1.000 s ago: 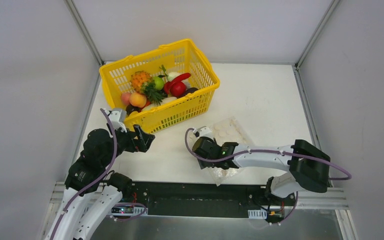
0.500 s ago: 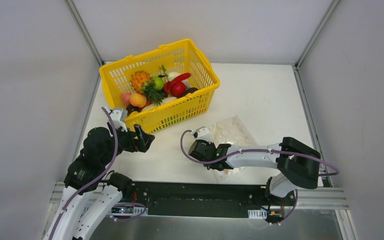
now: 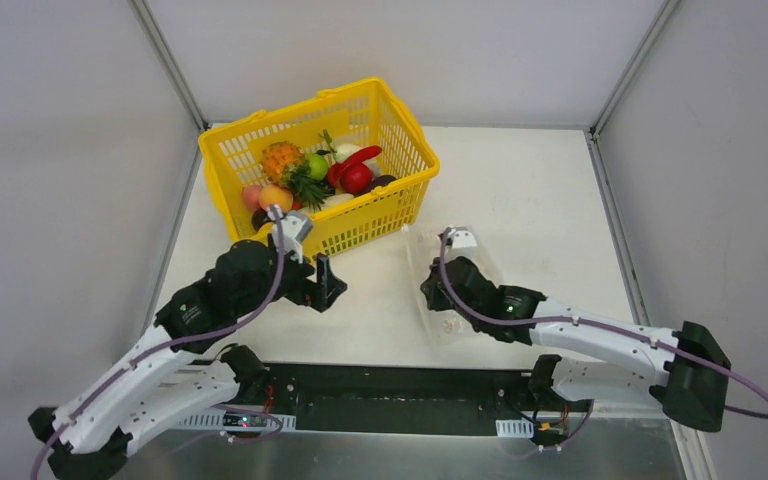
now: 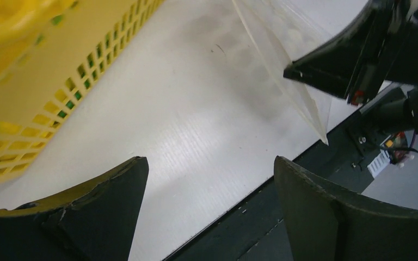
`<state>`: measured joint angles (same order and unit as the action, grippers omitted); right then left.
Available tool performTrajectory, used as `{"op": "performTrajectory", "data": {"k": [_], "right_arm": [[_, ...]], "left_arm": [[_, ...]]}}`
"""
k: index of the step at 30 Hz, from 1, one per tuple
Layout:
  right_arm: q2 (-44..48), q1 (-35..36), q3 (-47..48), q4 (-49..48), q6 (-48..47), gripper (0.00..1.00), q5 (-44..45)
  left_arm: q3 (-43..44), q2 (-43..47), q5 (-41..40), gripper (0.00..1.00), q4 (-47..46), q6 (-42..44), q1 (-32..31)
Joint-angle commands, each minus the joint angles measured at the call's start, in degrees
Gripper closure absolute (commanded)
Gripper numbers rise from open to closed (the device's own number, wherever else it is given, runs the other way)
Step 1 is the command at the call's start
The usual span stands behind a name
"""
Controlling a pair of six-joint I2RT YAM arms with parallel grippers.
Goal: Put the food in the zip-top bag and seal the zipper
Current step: Pick up the zipper food storage bag at the center of the board, then open the zipper of the food storage bag at the center of the board.
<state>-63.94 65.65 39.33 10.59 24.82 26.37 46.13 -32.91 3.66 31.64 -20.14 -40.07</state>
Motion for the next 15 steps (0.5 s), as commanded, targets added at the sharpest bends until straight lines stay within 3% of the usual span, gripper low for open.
{"op": "performTrajectory", "data": {"k": [1, 8, 15], "right_arm": [[7.51, -6.73, -3.89, -2.96, 6.13, 1.0, -8.36], [15.59, -12.91, -6.48, -3.52, 12.13, 1.0, -15.0], [20.47, -14.36, -7.49, -2.79, 13.79, 1.0, -14.07]], "left_arm": [[4.07, -8.38, -14.05, 0.13, -7.84, -0.37, -13.1], [7.18, -27.14, -19.1, 0.13, -21.36, -7.49, -24.27], [8.96, -37.65, -16.68, 0.2, -31.36, -13.26, -25.43]]}}
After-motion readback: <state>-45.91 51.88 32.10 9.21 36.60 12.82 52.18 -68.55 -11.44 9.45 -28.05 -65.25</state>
